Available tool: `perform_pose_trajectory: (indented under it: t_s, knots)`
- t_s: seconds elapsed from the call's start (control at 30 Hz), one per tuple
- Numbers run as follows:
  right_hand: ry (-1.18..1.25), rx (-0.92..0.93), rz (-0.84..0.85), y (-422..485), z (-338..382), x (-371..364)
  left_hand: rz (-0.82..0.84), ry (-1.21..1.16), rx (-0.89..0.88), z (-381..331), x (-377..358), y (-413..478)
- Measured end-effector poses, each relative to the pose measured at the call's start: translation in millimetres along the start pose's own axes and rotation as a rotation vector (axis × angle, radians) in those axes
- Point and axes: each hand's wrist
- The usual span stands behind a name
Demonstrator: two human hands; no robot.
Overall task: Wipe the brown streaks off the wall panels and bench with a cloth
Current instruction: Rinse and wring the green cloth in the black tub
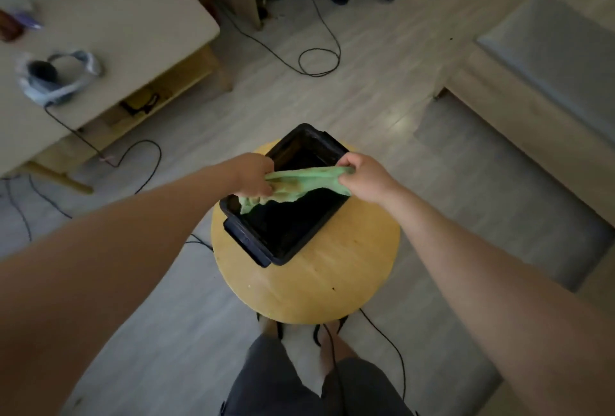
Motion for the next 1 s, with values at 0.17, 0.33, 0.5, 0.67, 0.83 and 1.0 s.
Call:
perform_pose_trajectory:
  t_s: [0.17, 0.33, 0.5, 0.67, 0.83, 1.0]
  knots:
    - [-0.096, 0.075, -0.082, 52.3, 8.5, -41.3, -0.068, -0.043, 0.062, 34.6, -27.5, 32.4]
    - [-0.785, -0.018, 0.368, 78.3, -21.0, -78.9, 0.448, -0.173, 0.065, 45.5, -69.9, 41.0]
    - [-0.633, -0.065, 0.389, 98.8, -26.5, -104.1, 0.376, -0.633, 0.346, 47.2, -96.5, 75.2]
    - [-0.385, -0.215, 0.301, 126.9, -37.8, -133.0, 0.503, -1.246, 0.59, 44.9, -109.8, 87.1]
    - [-0.473, -0.347, 0.083, 148.5, -60.2, -162.4, 0.454, -1.375, 0.663, 50.7, -137.4, 114.4]
    - [-0.137, -0.329, 0.137, 143.8, -49.5, -176.7, 0.35, -1.609, 0.789, 48.5, -158.8, 135.5]
Point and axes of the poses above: each hand's wrist, its own y-axis towards the middle knuckle, its own x-axis out of the back of the hand, z = x × y, and after that the axes turned 4 degrees about -z, right-handed
